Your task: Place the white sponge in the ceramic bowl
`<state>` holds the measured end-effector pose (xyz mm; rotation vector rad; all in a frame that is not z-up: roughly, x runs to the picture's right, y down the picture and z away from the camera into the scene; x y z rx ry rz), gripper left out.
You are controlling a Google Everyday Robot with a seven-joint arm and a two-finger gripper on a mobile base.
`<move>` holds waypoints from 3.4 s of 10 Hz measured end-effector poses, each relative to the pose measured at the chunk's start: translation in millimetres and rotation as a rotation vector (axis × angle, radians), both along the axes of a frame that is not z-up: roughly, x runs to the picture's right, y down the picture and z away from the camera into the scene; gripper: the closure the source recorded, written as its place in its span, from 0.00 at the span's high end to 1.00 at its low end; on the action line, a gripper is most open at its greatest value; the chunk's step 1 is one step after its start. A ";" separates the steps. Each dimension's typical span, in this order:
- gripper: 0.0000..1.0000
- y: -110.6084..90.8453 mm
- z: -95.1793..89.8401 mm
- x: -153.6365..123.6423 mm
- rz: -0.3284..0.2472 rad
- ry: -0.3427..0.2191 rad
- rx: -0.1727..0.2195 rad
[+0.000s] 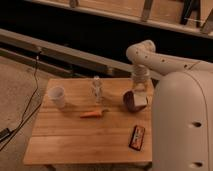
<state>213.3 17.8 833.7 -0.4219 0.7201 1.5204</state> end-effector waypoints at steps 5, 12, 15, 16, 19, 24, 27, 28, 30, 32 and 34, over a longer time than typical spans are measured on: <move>0.11 3.4 20.9 6.4 -0.013 -0.006 -0.007; 0.77 2.2 43.6 -2.9 -0.036 -0.023 -0.015; 0.80 -2.1 40.3 -4.4 -0.033 -0.026 -0.011; 0.80 -2.2 39.7 -5.1 -0.032 -0.028 -0.011; 0.80 -0.2 39.7 -6.4 -0.027 -0.034 -0.012; 0.80 -11.3 30.4 -22.9 -0.042 -0.070 -0.003; 0.80 -14.8 16.0 -60.3 -0.080 -0.161 -0.031; 0.80 -16.9 8.6 -74.1 -0.099 -0.198 -0.037; 0.80 -19.7 -5.0 -96.7 -0.133 -0.254 -0.040; 0.80 -21.9 -22.1 -120.6 -0.179 -0.312 -0.033; 0.80 -23.5 -35.3 -146.5 -0.233 -0.368 -0.022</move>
